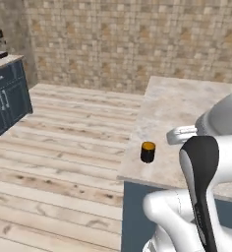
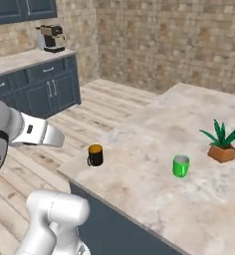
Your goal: Clear the mugs and bowl far away from the sink.
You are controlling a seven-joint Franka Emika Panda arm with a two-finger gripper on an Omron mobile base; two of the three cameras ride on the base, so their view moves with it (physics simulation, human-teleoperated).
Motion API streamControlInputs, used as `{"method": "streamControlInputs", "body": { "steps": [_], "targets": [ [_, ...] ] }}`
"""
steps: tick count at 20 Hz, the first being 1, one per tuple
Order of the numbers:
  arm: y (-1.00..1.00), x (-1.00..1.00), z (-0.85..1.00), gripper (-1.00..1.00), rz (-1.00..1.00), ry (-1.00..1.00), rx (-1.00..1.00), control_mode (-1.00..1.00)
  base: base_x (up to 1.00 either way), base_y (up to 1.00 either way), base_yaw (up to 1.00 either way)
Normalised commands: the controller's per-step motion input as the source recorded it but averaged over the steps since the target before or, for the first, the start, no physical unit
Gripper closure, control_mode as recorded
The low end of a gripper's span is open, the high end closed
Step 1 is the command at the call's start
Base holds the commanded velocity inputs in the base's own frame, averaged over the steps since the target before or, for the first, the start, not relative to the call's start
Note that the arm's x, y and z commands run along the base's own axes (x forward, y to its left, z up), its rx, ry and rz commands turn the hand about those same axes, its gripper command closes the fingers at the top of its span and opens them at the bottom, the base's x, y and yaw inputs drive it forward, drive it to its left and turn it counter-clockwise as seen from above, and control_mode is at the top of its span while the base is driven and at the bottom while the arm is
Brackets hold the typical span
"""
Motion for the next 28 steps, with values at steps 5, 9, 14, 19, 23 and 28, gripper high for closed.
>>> {"method": "streamControlInputs", "body": {
  "steps": [5, 9, 14, 19, 23, 28],
  "targets": [
    [0.00, 0.00, 0.00, -1.00, 0.00, 0.00, 0.00, 1.00, 0.00, 0.00, 1.00],
    [0.00, 0.00, 0.00, -1.00, 0.00, 0.00, 0.00, 1.00, 0.09, 0.00, 1.00],
    [0.00, 0.00, 0.00, -1.00, 0.00, 0.00, 0.00, 1.00, 0.79, 0.00, 0.79],
    [0.00, 0.00, 0.00, -1.00, 0.00, 0.00, 0.00, 1.00, 1.00, 0.00, 0.69],
    [0.00, 0.00, 0.00, -1.00, 0.00, 0.00, 0.00, 1.00, 0.52, 0.00, 0.96],
    [0.00, 0.00, 0.00, -1.00, 0.00, 0.00, 0.00, 1.00, 0.05, 0.00, 1.00]
  ]
}}
